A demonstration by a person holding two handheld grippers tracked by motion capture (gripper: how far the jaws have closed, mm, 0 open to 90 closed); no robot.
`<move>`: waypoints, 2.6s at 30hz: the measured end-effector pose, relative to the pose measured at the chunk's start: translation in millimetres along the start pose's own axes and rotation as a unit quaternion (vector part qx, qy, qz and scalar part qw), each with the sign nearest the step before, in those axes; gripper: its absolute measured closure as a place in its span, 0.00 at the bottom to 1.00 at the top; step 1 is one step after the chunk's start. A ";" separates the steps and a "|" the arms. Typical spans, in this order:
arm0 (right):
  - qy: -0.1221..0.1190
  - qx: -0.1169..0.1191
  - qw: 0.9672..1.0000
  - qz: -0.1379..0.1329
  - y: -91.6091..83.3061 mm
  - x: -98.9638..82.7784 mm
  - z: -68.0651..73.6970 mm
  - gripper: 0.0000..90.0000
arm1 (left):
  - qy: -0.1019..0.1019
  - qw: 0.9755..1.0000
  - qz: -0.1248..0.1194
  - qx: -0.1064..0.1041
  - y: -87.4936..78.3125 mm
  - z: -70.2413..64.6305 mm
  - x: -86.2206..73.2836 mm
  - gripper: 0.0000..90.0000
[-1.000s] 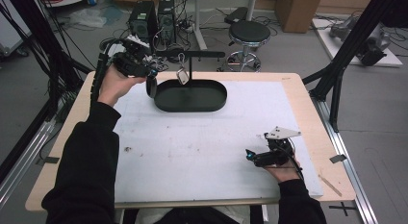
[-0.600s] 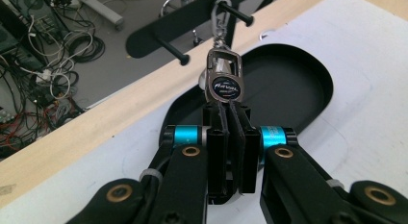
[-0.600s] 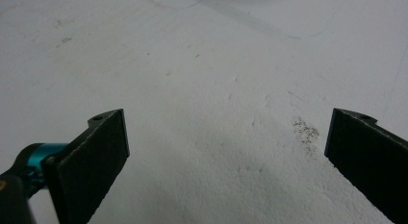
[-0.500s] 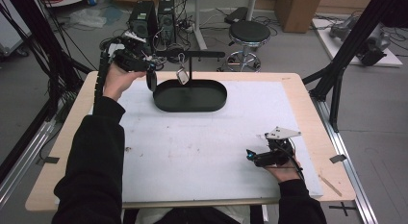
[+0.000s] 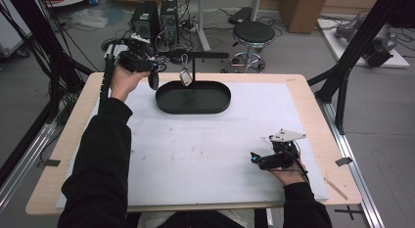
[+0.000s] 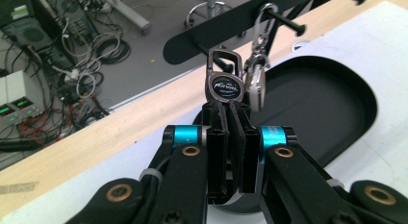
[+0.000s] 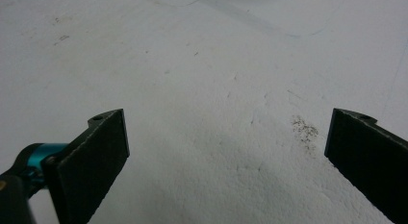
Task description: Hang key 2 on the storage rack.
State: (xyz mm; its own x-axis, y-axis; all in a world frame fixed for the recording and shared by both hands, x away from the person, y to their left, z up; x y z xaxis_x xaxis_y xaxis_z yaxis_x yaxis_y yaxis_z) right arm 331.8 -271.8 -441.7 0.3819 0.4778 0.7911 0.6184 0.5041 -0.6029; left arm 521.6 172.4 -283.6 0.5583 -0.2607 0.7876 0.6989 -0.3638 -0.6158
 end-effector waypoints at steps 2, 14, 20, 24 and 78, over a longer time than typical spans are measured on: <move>0.001 0.000 1.000 0.000 -0.3 -0.1 -0.1 0.01 | 0.009 1.000 0.009 0.004 3.6 -2.3 -1.5 0.95; -0.001 -0.001 1.000 0.001 -0.1 -0.7 -0.4 0.01 | 0.028 0.998 0.019 0.058 19.0 -8.3 -2.8 0.95; -0.001 0.000 1.000 0.002 0.4 -0.6 -0.2 0.01 | 0.028 0.997 0.010 0.067 23.3 -7.5 -2.0 0.95; 0.000 0.000 1.000 0.002 0.6 -0.4 -0.1 0.01 | 0.022 0.998 0.008 0.060 29.7 -3.6 -3.3 0.95; -0.006 -0.004 1.000 0.004 0.1 1.5 3.0 0.01 | -0.012 0.996 -0.008 -0.092 -16.0 -3.9 -42.7 0.02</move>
State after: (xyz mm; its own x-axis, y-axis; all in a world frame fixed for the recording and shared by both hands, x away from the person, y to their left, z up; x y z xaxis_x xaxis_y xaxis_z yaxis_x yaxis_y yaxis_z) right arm 330.3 -268.9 -440.9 0.3784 0.4904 0.7851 0.6210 0.4944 -0.6082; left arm 484.9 185.8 -307.3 0.5593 -0.2333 0.7955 0.6152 -0.5263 -0.5869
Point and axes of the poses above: each handheld gripper's, and its own axes: y roughly forward along the jaws, x roughly out of its top, z roughly to its left, the point moved 2 cm from there along y, roughly forward along the jaws, and after that the axes turned 6 degrees about -y, right-handed, at the moved point
